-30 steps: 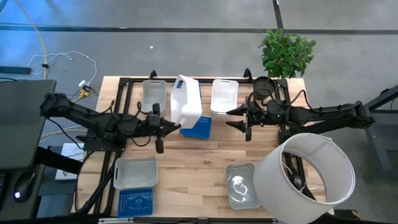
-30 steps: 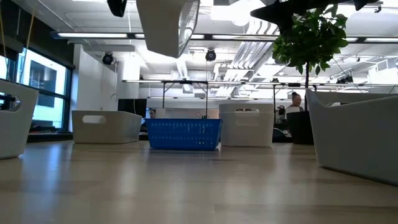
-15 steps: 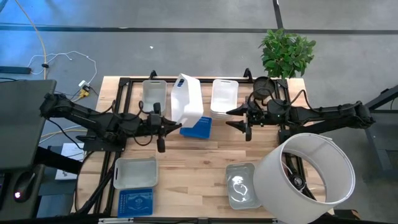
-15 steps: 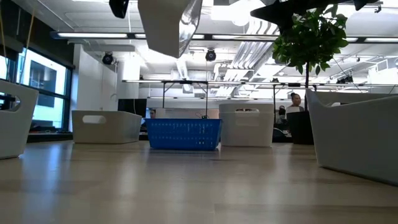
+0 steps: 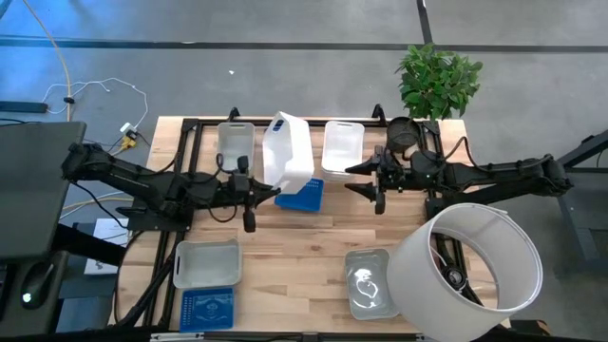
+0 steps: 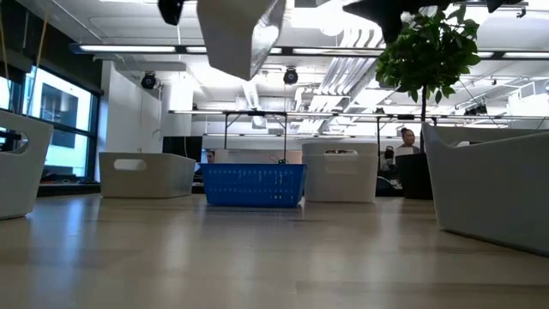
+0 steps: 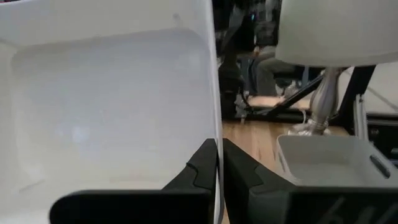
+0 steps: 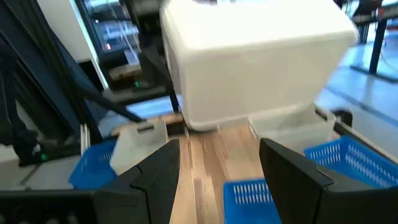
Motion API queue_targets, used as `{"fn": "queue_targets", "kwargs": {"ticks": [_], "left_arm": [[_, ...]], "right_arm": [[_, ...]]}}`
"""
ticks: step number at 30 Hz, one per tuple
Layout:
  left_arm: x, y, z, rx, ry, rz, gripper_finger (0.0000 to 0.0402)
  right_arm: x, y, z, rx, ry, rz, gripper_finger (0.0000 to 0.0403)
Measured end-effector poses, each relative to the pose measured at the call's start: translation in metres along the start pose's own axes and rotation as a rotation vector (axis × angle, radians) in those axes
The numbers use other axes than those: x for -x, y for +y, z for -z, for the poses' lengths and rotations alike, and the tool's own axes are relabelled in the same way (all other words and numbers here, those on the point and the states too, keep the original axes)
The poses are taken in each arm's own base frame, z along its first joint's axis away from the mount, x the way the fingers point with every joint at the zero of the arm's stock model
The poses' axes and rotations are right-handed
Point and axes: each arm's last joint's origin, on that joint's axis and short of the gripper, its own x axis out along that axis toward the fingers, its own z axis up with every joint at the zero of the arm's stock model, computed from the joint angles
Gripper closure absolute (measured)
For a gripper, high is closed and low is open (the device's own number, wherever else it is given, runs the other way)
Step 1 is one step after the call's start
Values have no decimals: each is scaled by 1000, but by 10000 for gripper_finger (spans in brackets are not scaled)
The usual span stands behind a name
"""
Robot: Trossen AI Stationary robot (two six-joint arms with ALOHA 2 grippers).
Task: Stack baskets by color
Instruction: Stack the left white bin on the right white bin
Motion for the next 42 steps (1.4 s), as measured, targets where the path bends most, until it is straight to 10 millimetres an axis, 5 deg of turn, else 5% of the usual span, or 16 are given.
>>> {"fn": "queue_targets", "kwargs": {"ticks": [10, 19, 30, 42], "left_arm": [[-60, 22, -9, -151, 213, 37, 401], [-120, 45, -13, -263, 263, 45, 401], [-187, 75, 4, -368, 355, 65, 401], [-207, 92, 27, -421, 503, 66, 401]], "right_arm": [[3, 4, -21, -3, -222, -40, 194], [3, 4, -22, 12, -233, -28, 194], [3, 4, -22, -11, -231, -31, 194], [3, 3, -21, -8, -223, -25, 194]]}}
